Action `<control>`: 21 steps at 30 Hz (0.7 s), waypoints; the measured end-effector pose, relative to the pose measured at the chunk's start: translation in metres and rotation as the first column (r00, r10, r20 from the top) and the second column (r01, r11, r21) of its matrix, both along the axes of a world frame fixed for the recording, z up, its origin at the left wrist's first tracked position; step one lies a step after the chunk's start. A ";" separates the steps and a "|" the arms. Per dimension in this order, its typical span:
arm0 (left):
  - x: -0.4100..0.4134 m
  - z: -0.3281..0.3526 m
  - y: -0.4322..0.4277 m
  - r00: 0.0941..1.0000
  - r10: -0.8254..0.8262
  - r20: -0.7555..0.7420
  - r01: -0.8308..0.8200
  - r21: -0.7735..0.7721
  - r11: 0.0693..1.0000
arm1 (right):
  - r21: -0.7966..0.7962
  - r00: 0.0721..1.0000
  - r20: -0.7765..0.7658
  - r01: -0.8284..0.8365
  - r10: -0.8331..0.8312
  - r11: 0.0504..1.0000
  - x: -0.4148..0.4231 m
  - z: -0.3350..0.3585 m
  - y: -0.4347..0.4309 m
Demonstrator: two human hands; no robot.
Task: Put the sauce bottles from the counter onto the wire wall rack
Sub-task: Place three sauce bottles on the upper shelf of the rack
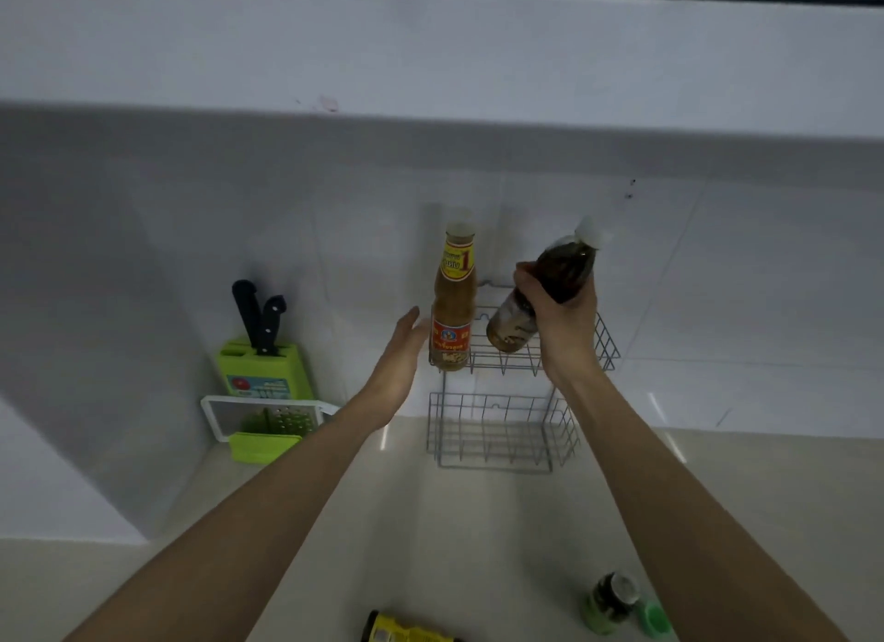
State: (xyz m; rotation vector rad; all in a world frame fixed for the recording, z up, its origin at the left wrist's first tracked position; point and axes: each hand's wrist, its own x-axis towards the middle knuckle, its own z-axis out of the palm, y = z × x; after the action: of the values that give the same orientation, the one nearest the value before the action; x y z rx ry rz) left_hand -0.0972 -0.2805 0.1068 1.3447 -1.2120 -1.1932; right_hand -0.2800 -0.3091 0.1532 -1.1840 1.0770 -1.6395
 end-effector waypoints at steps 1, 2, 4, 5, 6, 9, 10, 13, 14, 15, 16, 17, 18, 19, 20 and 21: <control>-0.005 0.007 -0.002 1.000 -0.020 -0.019 0.019 -0.002 1.000 | 0.003 1.000 -0.015 0.013 -0.013 1.000 0.003 0.000 -0.006; -0.010 0.012 -0.003 0.998 -0.036 -0.047 0.036 -0.003 0.999 | 0.013 0.999 -0.039 0.013 -0.013 1.000 0.006 -0.003 -0.012; -0.019 0.016 -0.004 0.992 -0.055 -0.115 0.056 0.001 0.998 | 0.016 0.997 -0.084 0.002 -0.001 1.000 0.011 -0.008 -0.023; -0.021 0.013 -0.006 0.989 -0.054 -0.137 0.055 -0.002 0.999 | 0.010 0.995 -0.100 -0.002 0.003 1.000 0.013 -0.009 -0.027; -0.022 0.009 -0.008 0.989 -0.047 -0.144 0.046 -0.008 0.999 | 0.004 0.993 -0.120 -0.009 0.009 1.000 0.014 -0.009 -0.032; -0.020 -0.003 -0.015 0.988 -0.025 -0.152 0.024 -0.006 1.000 | 0.029 0.968 -0.230 -0.092 0.097 0.995 0.017 -0.012 -0.041; -0.019 -0.006 -0.016 0.986 -0.032 -0.161 0.033 0.004 0.999 | 0.054 0.961 -0.248 -0.113 0.123 0.992 0.018 -0.017 -0.043; -0.019 -0.008 -0.018 0.978 -0.092 -0.185 0.095 0.009 0.995 | 0.103 0.954 -0.255 -0.134 0.157 0.986 0.021 -0.035 -0.040; -0.019 -0.008 -0.017 0.975 -0.106 -0.194 0.111 0.014 0.994 | 0.112 0.955 -0.245 -0.143 0.167 0.983 0.022 -0.038 -0.040; -0.019 -0.009 -0.018 0.973 -0.112 -0.203 0.118 0.018 0.993 | 0.129 0.952 -0.251 -0.147 0.176 0.981 0.023 -0.038 -0.039; -0.018 -0.010 -0.019 0.972 -0.116 -0.204 0.123 0.024 0.992 | 0.152 0.945 -0.270 -0.146 0.183 0.978 0.025 -0.037 -0.038; -0.017 -0.012 -0.020 0.973 -0.117 -0.199 0.126 0.033 0.992 | 0.172 0.938 -0.292 -0.141 0.187 0.975 0.026 -0.035 -0.035; -0.016 -0.014 -0.021 0.975 -0.114 -0.189 0.124 0.042 0.991 | 0.179 0.935 -0.305 -0.133 0.184 0.975 0.026 -0.037 -0.034; -0.015 -0.016 -0.022 0.978 -0.114 -0.176 0.124 0.050 0.991 | 0.176 0.933 -0.307 -0.137 0.186 0.975 0.026 -0.037 -0.032; -0.015 -0.017 -0.023 0.980 -0.113 -0.163 0.124 0.062 0.990 | 0.178 0.930 -0.308 -0.148 0.198 0.973 0.025 -0.039 -0.031; -0.015 -0.018 -0.023 0.983 -0.112 -0.148 0.124 0.075 0.989 | 0.190 0.922 -0.318 -0.166 0.221 0.968 0.023 -0.038 -0.029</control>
State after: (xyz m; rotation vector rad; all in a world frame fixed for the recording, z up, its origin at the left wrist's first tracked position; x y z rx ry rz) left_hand -0.1120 -0.3038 0.0893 1.2383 -1.1626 -1.4148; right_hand -0.2572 -0.3384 0.1156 -1.4473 1.2319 -1.2000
